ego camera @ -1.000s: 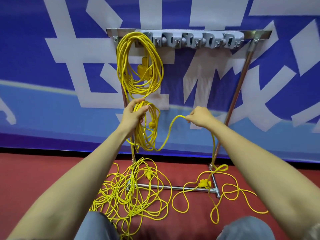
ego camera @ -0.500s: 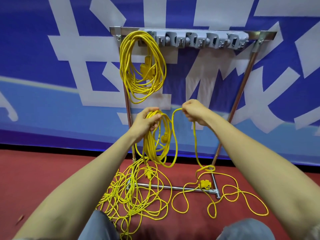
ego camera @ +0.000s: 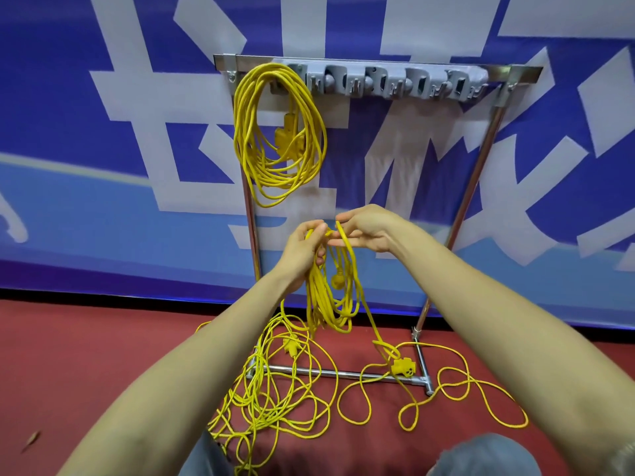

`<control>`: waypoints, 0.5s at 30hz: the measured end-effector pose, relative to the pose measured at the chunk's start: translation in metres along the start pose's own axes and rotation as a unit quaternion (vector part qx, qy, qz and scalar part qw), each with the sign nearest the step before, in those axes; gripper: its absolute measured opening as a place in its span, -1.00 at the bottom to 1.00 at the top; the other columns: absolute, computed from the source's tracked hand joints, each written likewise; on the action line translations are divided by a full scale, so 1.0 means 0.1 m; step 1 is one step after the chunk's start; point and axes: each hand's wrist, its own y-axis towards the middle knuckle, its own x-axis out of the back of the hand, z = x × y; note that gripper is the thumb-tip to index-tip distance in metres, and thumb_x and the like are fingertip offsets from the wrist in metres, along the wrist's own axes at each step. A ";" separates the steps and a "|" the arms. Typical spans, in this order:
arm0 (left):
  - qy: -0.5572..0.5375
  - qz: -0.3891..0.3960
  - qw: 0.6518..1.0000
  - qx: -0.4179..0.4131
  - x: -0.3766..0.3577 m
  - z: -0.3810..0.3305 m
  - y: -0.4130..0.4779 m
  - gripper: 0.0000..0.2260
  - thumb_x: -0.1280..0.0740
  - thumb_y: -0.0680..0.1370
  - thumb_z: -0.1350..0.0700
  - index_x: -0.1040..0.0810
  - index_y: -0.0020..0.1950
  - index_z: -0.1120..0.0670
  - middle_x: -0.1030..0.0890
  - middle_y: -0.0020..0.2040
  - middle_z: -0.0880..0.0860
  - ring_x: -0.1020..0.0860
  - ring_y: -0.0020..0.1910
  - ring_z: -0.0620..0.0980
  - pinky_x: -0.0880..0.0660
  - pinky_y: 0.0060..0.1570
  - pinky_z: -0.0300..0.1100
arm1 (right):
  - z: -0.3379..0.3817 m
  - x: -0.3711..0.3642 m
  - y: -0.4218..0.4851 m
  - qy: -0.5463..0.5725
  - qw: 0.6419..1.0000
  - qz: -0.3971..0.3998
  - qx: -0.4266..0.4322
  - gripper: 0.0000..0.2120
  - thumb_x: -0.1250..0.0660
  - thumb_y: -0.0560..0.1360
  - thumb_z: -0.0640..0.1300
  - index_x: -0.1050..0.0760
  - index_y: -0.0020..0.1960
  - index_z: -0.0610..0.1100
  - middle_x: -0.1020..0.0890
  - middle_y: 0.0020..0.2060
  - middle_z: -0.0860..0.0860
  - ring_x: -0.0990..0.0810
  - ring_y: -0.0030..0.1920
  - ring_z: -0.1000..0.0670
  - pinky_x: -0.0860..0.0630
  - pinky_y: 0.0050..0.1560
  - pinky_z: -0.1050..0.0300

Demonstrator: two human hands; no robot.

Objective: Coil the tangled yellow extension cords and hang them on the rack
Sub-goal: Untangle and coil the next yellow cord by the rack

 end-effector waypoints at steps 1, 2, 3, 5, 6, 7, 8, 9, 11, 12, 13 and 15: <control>0.000 -0.004 1.000 -0.003 0.01 0.00 0.01 -0.84 -0.17 0.67 0.12 -0.40 0.18 0.17 -0.55 -0.06 0.20 -0.37 -0.48 -0.18 -0.31 -0.51 -0.33 | 0.00 -0.01 -0.01 -0.007 1.000 0.002 -0.003 -0.61 -0.10 0.49 -0.59 -0.35 0.27 -0.37 -0.44 0.06 -0.28 -0.58 -0.16 -0.14 -0.56 -0.07 -0.04; 0.002 -0.006 1.000 -0.005 0.02 0.00 0.02 -0.84 -0.15 0.68 0.11 -0.40 0.17 0.18 -0.54 -0.08 0.20 -0.36 -0.48 -0.18 -0.31 -0.52 -0.33 | 0.01 -0.01 -0.02 -0.014 1.000 0.004 -0.007 -0.60 -0.09 0.49 -0.58 -0.34 0.29 -0.38 -0.45 0.01 -0.28 -0.58 -0.16 -0.13 -0.56 -0.07 -0.05; 0.007 -0.007 1.000 -0.007 0.02 0.00 0.02 -0.84 -0.14 0.68 0.10 -0.40 0.16 0.18 -0.51 -0.10 0.20 -0.36 -0.48 -0.18 -0.31 -0.52 -0.33 | 0.01 -0.02 -0.04 -0.022 1.000 0.008 -0.009 -0.60 -0.09 0.50 -0.58 -0.33 0.30 -0.38 -0.47 -0.04 -0.27 -0.58 -0.16 -0.13 -0.57 -0.08 -0.05; 0.016 -0.003 1.000 -0.012 0.02 -0.01 0.02 -0.83 -0.13 0.69 0.09 -0.44 0.09 0.16 -0.48 -0.21 0.16 -0.36 -0.48 -0.18 -0.31 -0.52 -0.34 | 0.00 -0.04 -0.07 -0.054 0.998 0.034 -0.004 -0.58 -0.09 0.49 -0.57 -0.32 0.32 -0.37 -0.49 -0.06 -0.25 -0.59 -0.13 -0.14 -0.63 -0.15 -0.05; 0.015 0.001 1.000 -0.015 0.02 -0.02 0.03 -0.81 -0.12 0.69 0.09 -0.47 0.04 0.14 -0.47 -0.29 0.11 -0.35 -0.49 -0.17 -0.31 -0.52 -0.34 | -0.01 -0.05 -0.08 -0.076 0.996 0.049 0.003 -0.57 -0.10 0.49 -0.58 -0.32 0.32 -0.35 -0.51 -0.03 -0.25 -0.60 -0.12 -0.13 -0.65 -0.18 -0.02; 0.012 0.004 1.000 -0.016 0.02 -0.03 0.03 -0.81 -0.12 0.69 0.09 -0.48 0.02 0.12 -0.45 -0.35 0.06 -0.36 -0.50 -0.17 -0.31 -0.53 -0.34 | -0.02 -0.06 -0.08 -0.097 0.993 0.062 0.012 -0.55 -0.11 0.48 -0.58 -0.33 0.32 -0.32 -0.53 -0.01 -0.24 -0.62 -0.12 -0.13 -0.65 -0.18 0.02; 0.006 0.004 1.000 -0.016 0.03 -0.03 0.03 -0.81 -0.12 0.69 0.09 -0.49 0.03 0.12 -0.45 -0.37 0.03 -0.37 -0.51 -0.17 -0.32 -0.53 -0.34 | -0.04 -0.09 -0.09 -0.110 0.991 0.070 0.020 -0.56 -0.14 0.46 -0.58 -0.34 0.30 -0.31 -0.55 -0.01 -0.25 -0.63 -0.14 -0.14 -0.65 -0.18 0.06; -0.001 0.002 1.000 -0.013 0.03 -0.04 0.03 -0.82 -0.13 0.69 0.09 -0.48 0.06 0.12 -0.47 -0.36 0.03 -0.40 -0.51 -0.17 -0.35 -0.53 -0.34 | -0.06 -0.12 -0.08 -0.123 0.989 0.073 0.029 -0.58 -0.17 0.45 -0.57 -0.37 0.27 -0.33 -0.57 -0.04 -0.27 -0.64 -0.18 -0.15 -0.64 -0.17 0.08; -0.025 -0.005 1.000 -0.005 0.03 -0.06 0.01 -0.83 -0.14 0.68 0.11 -0.47 0.13 0.15 -0.55 -0.32 0.04 -0.47 -0.50 -0.16 -0.41 -0.53 -0.33 | -0.10 -0.20 -0.06 -0.158 0.984 0.056 0.054 -0.67 -0.22 0.42 -0.56 -0.43 0.15 -0.37 -0.59 -0.19 -0.26 -0.65 -0.29 -0.13 -0.65 -0.17 0.09; -0.040 -0.008 0.999 0.000 0.03 -0.06 0.00 -0.82 -0.14 0.68 0.11 -0.47 0.15 0.16 -0.59 -0.30 0.03 -0.50 -0.50 -0.16 -0.43 -0.53 -0.32 | -0.13 -0.25 -0.05 -0.174 0.982 0.040 0.066 -0.75 -0.23 0.41 -0.55 -0.44 0.05 -0.35 -0.57 -0.27 -0.23 -0.63 -0.37 -0.09 -0.65 -0.23 0.10; -0.052 -0.013 0.999 0.003 0.01 -0.07 -0.01 -0.81 -0.13 0.68 0.11 -0.48 0.16 0.17 -0.60 -0.29 0.01 -0.52 -0.49 -0.17 -0.44 -0.53 -0.32 | -0.14 -0.29 -0.04 -0.186 0.979 0.020 0.075 -0.81 -0.23 0.42 -0.54 -0.44 -0.07 -0.31 -0.53 -0.33 -0.20 -0.61 -0.46 -0.05 -0.64 -0.31 0.14; -0.068 -0.017 0.998 0.003 -0.01 -0.09 -0.01 -0.78 -0.13 0.68 0.08 -0.49 0.14 0.17 -0.61 -0.31 0.00 -0.54 -0.47 -0.15 -0.45 -0.53 -0.30 | -0.16 -0.33 -0.01 -0.201 0.976 -0.016 0.085 -0.76 -0.23 0.42 -0.53 -0.37 -0.29 -0.25 -0.48 -0.43 -0.15 -0.56 -0.56 0.00 -0.61 -0.42 0.18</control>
